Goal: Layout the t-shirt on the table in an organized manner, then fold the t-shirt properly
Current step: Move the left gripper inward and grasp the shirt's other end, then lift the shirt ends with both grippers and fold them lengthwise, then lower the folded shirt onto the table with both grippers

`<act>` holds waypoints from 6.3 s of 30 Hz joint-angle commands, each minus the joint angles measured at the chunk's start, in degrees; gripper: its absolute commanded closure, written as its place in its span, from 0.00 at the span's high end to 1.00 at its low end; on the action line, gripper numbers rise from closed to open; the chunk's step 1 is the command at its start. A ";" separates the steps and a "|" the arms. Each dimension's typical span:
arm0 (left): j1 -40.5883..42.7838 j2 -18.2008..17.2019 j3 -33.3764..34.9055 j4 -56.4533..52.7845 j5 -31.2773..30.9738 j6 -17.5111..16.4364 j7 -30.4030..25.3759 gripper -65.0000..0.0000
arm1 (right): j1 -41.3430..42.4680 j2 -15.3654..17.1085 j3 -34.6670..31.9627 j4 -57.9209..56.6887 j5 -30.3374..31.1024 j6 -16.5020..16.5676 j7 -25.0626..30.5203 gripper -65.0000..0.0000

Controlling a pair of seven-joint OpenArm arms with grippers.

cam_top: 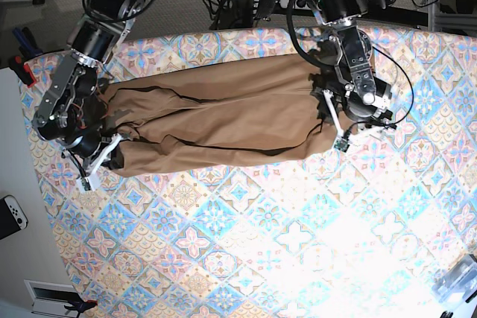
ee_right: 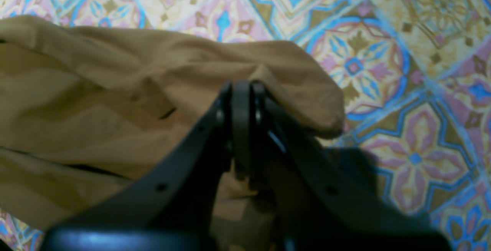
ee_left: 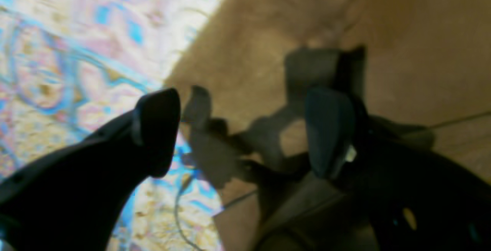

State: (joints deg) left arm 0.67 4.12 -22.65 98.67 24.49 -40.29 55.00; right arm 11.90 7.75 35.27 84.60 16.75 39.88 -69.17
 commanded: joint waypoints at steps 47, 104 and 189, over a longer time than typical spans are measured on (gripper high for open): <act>-10.73 -1.17 -5.35 9.24 0.17 0.29 -0.28 0.00 | 5.90 1.00 -0.32 -4.29 0.87 0.12 1.08 0.00; -8.53 -6.54 0.90 -8.78 5.36 0.29 -14.78 0.00 | 14.69 1.17 -6.74 -12.47 0.79 0.12 1.78 0.00; 13.53 -6.54 0.98 14.60 13.27 0.29 -14.70 0.00 | -2.45 1.35 6.98 -1.65 0.96 0.12 -8.59 0.00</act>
State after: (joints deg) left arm 14.61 -1.96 -21.45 111.87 37.15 -40.73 40.27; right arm 8.19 8.05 42.00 82.02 17.52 39.88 -78.89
